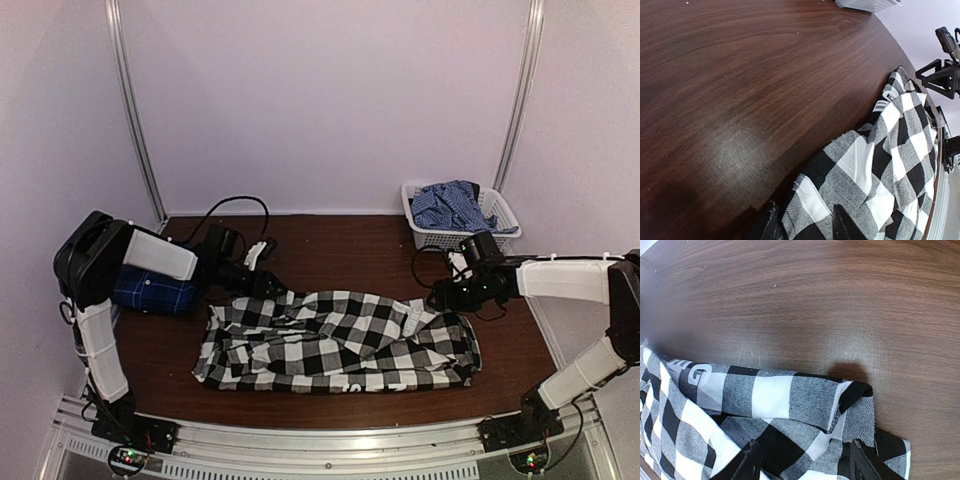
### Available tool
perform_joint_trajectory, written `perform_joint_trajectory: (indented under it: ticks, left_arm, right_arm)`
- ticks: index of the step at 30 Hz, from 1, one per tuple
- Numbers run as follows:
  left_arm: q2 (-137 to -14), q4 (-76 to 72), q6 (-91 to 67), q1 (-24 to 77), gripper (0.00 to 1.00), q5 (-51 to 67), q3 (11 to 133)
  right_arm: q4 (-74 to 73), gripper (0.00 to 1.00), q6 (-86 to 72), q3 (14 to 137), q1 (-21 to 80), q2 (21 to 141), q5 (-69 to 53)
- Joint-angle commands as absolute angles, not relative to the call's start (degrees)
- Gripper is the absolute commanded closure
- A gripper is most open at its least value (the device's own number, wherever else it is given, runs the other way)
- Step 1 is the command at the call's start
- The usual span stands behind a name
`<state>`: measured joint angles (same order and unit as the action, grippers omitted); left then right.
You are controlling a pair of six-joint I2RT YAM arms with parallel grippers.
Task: Fold and stack the long sleeve shirts
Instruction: Adjust the sleeve of the rectangle-folded shirt.
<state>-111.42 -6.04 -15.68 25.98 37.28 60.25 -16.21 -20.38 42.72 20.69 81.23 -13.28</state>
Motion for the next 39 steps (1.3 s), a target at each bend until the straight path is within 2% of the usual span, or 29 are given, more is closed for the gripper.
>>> perform_joint_trajectory:
  ticks: [1, 7, 12, 15, 18, 21, 22, 39]
  left_arm:
    - [-111.4, -8.9, -14.5, 25.6, 0.64, 37.4, 59.6]
    - [-112.2, -9.3, -14.7, 25.6, 0.68, 38.0, 59.9]
    - [-113.3, -9.3, -14.7, 25.6, 0.68, 37.8, 59.9]
    - [-113.6, -9.3, -14.7, 25.6, 0.72, 38.0, 59.7]
    - [-113.4, -9.4, -15.0, 25.6, 0.81, 38.6, 59.4]
    - [-112.6, -9.7, -15.4, 25.6, 0.98, 39.5, 59.3]
    - [-112.2, -9.5, -15.6, 25.6, 1.0, 39.9, 59.3]
    - [-100.2, 10.3, -21.4, 25.7, 1.0, 44.7, 65.0]
  right_arm:
    - [-15.1, 0.39, -21.1, 42.1, 21.2, 81.8, -13.3]
    - [-15.3, 0.39, -21.3, 42.1, 21.4, 81.4, -13.3]
    - [-15.6, 0.39, -21.5, 42.1, 21.5, 80.7, -13.1]
    - [-16.0, 0.38, -21.5, 42.3, 21.6, 80.2, -12.9]
    - [-16.3, 0.38, -21.4, 42.5, 21.6, 79.9, -12.5]
    - [-16.3, 0.38, -21.4, 42.6, 21.6, 79.7, -12.5]
    - [-16.2, 0.38, -21.4, 42.6, 21.6, 79.7, -12.4]
    - [-15.9, 0.38, -20.5, 41.7, 21.7, 78.8, -11.6]
